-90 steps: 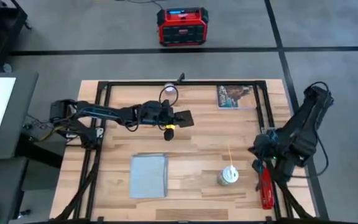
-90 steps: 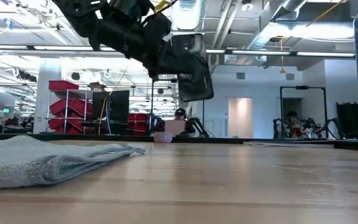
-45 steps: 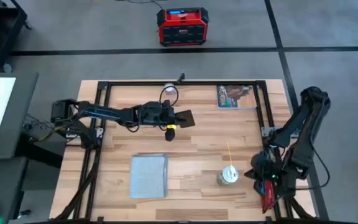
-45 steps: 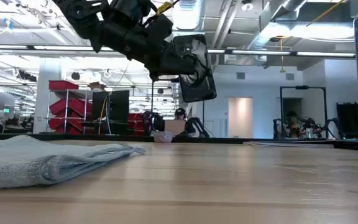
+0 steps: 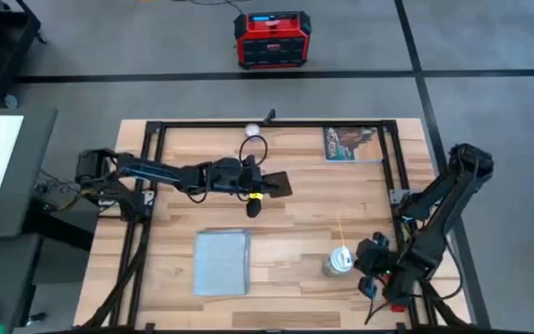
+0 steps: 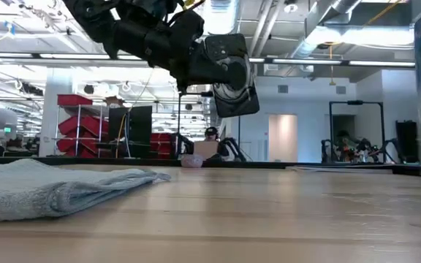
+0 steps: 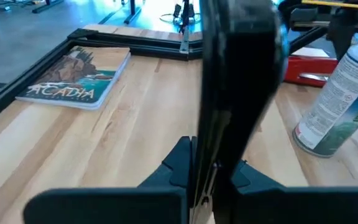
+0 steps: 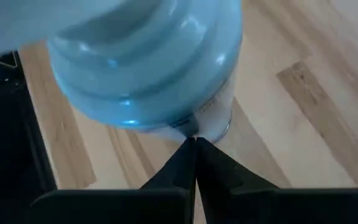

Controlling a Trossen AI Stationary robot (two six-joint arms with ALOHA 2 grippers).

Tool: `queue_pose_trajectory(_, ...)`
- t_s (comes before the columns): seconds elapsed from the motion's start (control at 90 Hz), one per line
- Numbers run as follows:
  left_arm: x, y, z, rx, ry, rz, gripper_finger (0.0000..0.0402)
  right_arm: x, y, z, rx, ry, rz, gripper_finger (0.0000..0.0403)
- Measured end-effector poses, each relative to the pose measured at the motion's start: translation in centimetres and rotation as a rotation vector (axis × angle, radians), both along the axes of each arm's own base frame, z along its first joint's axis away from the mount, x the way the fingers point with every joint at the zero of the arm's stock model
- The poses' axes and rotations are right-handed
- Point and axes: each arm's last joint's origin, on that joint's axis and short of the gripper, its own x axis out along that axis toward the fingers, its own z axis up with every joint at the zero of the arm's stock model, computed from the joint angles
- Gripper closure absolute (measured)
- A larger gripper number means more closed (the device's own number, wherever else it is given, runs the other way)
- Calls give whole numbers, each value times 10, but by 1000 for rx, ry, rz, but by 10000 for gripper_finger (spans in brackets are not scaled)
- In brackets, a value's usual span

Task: Apply microfiber cloth
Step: Spray the back of the cellphone with the cleaning bottle

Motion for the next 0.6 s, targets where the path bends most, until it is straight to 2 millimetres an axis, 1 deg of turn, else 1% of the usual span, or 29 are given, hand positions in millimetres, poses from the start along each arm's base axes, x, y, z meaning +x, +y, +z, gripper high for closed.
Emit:
queue_pose_trajectory(0.178,0,-6,0,4,4,-8,399,13,-2,3,-12,-49,31,403)
queue_pose_trajectory(0.322,1,-9,0,5,4,-16,399,20,-8,3,-40,-54,32,403)
queue_pose_trajectory(0.6,0,-7,0,33,6,-9,399,33,-15,5,-80,-76,60,403)
